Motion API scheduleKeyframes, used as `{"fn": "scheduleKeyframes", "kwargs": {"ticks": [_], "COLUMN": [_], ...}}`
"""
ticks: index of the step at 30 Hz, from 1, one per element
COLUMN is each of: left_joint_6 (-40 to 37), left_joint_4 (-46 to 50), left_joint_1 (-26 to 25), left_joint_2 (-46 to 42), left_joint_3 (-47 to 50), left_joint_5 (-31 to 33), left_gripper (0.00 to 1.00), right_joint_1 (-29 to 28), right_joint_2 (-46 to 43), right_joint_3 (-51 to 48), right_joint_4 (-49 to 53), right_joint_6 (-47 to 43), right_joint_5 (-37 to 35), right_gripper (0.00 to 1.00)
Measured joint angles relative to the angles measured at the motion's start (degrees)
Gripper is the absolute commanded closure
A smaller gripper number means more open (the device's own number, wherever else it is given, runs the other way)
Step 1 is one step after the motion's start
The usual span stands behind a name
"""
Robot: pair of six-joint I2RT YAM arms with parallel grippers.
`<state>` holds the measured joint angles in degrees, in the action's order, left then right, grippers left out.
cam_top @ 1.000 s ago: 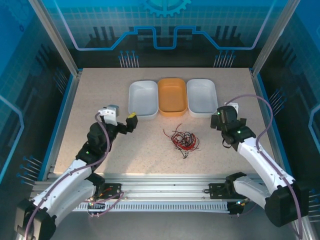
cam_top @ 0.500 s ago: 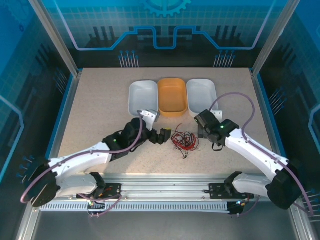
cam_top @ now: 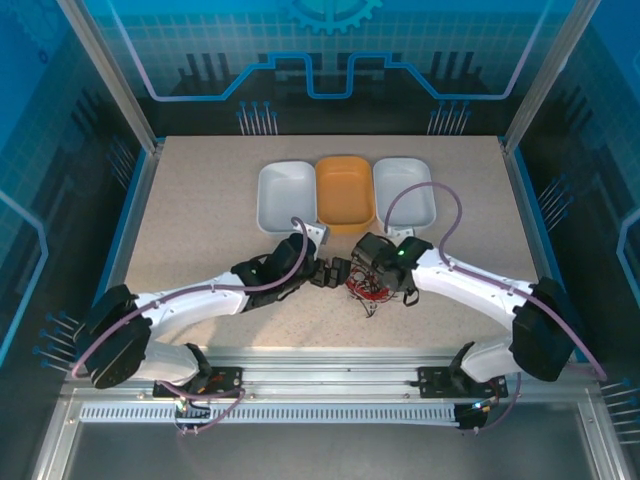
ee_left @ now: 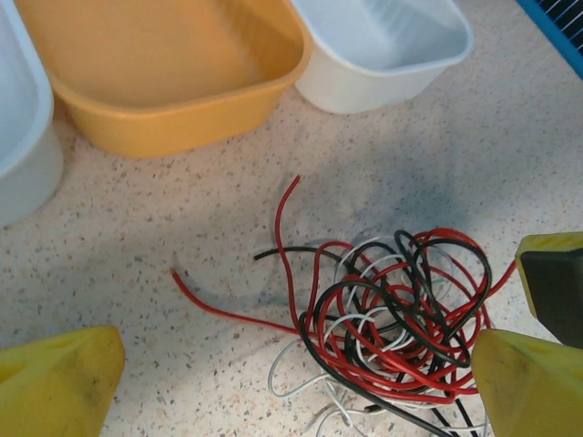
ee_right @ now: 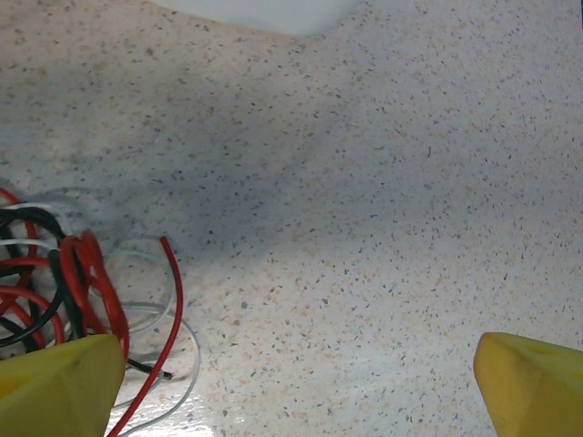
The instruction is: Untangle the cables
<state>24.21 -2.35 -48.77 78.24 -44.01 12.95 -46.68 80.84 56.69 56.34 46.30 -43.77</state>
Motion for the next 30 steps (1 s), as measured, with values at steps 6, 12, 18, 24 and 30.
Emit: {"fn": "scheduleKeyframes", "kwargs": {"ticks": [6,12,18,24,30], "left_joint_6": [3.4,7.0,10.2,11.7,13.0], "left_joint_4": [1.9,1.5,0.4,-0.8,-1.4], "left_joint_1": [-0.2,-0.2,-1.8,-4.1,-4.4], "left_joint_2": [2.5,6.8,11.0,16.1,17.8], "left_joint_3": [0.0,0.0,-1.3,-4.5,-4.6], "left_joint_5": [0.2,-0.1,-0.8,-1.7,-1.5], "left_gripper": [0.01,0.13,0.23,0.31,0.60], "right_joint_1": [-0.9,-0.5,2.1,8.1,11.9], "right_joint_2": [2.9,0.6,-5.5,-11.2,-12.9], "right_joint_3": [0.8,-1.5,-5.0,-10.4,-14.2], "right_joint_4": [-0.9,-6.2,-10.7,-16.7,-21.7], "right_joint_6": [-0.5,-3.2,-4.2,-6.8,-8.0], "right_joint_5": [0.5,5.6,11.3,20.8,28.5], "right_gripper": [0.00,0.00,0.21,0.44,0.43]}}
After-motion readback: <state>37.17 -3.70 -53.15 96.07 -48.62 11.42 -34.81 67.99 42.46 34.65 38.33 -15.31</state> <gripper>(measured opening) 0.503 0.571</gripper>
